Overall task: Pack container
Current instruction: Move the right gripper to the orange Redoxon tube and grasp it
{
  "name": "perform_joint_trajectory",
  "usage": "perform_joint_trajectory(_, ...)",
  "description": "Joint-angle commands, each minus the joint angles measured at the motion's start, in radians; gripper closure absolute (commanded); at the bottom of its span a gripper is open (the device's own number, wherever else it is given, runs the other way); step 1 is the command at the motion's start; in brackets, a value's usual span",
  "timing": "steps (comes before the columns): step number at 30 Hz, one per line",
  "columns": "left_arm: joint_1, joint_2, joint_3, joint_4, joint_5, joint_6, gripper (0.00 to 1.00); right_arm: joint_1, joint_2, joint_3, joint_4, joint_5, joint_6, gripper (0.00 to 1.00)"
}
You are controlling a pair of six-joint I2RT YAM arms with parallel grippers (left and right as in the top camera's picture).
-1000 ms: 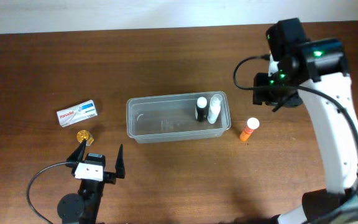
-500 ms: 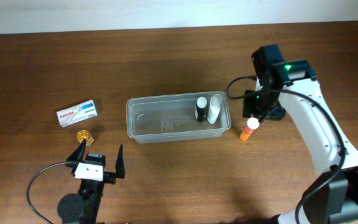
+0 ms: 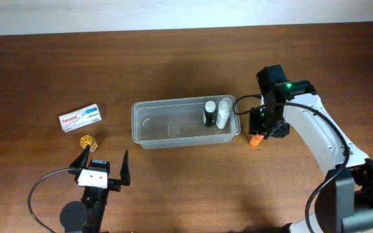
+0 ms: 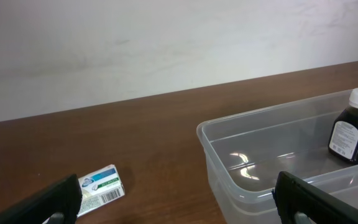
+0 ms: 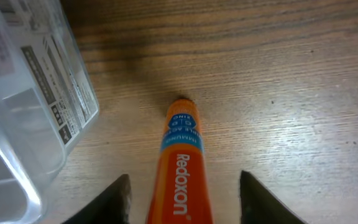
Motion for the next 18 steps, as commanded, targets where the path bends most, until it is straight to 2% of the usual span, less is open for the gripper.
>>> perform_joint_trajectory(1,-0.001,-0.009,-0.003,-0.005,-0.006,0.01,0.01,-0.005,0.0,-0.005,0.014,-0.006,0.011,0.56)
perform_joint_trajectory(6,-0.001,-0.009,-0.003,-0.005,-0.006,0.01,0.01,-0.005,0.0,-0.005,0.028,-0.006,0.011,0.64)
perform_joint_trajectory(10,-0.001,-0.009,-0.003,-0.005,-0.006,0.01,0.01,-0.005,0.0,-0.005,0.028,-0.006,0.007,0.75)
perform_joint_trajectory(18,-0.001,-0.009,-0.003,-0.005,-0.006,0.01,0.01,-0.005,-0.001,-0.001,0.018,-0.006,0.006,0.83)
